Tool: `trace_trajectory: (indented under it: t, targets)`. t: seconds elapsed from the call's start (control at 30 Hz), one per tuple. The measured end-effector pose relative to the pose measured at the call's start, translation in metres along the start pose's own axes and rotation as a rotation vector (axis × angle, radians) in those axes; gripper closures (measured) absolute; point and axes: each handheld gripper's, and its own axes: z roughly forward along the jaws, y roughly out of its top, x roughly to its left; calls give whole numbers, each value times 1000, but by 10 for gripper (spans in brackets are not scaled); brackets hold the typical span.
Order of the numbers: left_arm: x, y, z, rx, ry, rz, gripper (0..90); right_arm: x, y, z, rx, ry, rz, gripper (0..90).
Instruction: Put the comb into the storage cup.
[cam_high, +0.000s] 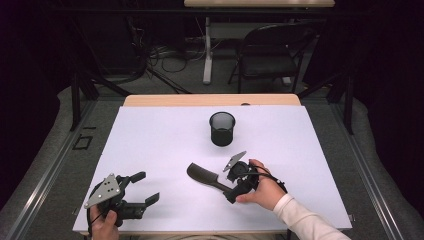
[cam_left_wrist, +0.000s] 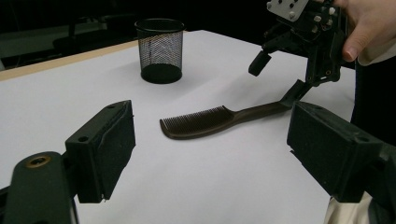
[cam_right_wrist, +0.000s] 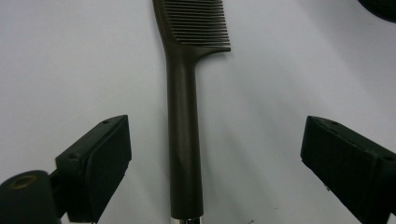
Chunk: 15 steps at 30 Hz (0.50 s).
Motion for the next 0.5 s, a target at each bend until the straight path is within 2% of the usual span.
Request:
trace_trajectory:
  t: [0.13,0.27,0.5]
  targets:
    - [0,0,0,2,0,0,155,0,3,2,33,5,-12,144]
    - [0,0,0,2,-1,0,155,0,7,4,58,13,-27,149]
    - [1,0,0,2,-3,-1,155,1,12,8,68,17,-62,180]
